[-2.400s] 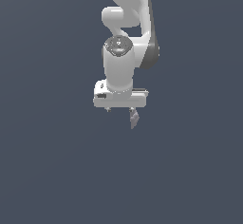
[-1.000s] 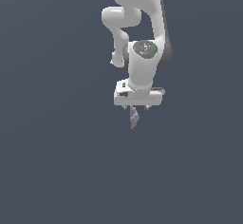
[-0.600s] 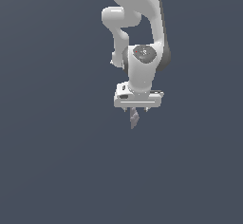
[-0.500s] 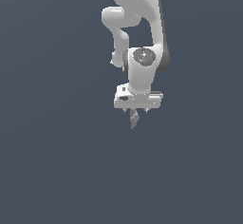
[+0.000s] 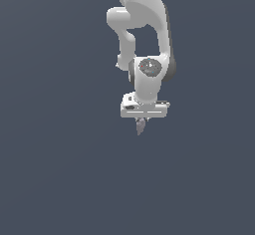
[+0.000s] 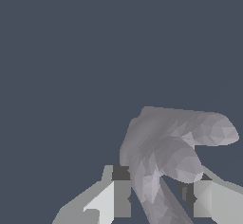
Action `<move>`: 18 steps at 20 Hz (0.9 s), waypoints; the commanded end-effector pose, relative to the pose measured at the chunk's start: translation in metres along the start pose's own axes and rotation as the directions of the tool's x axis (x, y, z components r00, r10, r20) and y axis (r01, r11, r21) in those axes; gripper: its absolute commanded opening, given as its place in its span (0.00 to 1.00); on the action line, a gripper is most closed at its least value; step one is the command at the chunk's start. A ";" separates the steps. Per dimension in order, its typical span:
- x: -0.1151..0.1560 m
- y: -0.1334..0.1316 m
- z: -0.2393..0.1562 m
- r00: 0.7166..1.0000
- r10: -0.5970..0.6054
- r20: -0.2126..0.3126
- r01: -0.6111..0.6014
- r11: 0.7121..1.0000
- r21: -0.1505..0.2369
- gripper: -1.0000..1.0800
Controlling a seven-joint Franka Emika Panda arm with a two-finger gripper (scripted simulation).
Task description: Pick up the object and move it to a goal position.
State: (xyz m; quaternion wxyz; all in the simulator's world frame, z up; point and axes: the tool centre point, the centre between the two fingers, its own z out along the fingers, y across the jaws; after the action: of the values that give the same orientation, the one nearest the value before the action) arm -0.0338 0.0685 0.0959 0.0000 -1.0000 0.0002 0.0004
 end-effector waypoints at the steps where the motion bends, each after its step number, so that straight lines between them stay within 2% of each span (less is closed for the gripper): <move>1: 0.000 0.000 0.000 1.000 0.000 -0.001 0.000 1.000 0.000 0.00; 11: 0.002 -0.001 -0.001 1.000 -0.001 -0.003 0.001 1.000 0.000 0.00; 18: 0.014 -0.004 -0.003 1.000 -0.001 -0.003 0.001 1.000 0.000 0.00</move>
State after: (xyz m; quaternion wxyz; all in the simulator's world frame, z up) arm -0.0231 0.0712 0.0980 0.0003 -1.0000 -0.0002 -0.0010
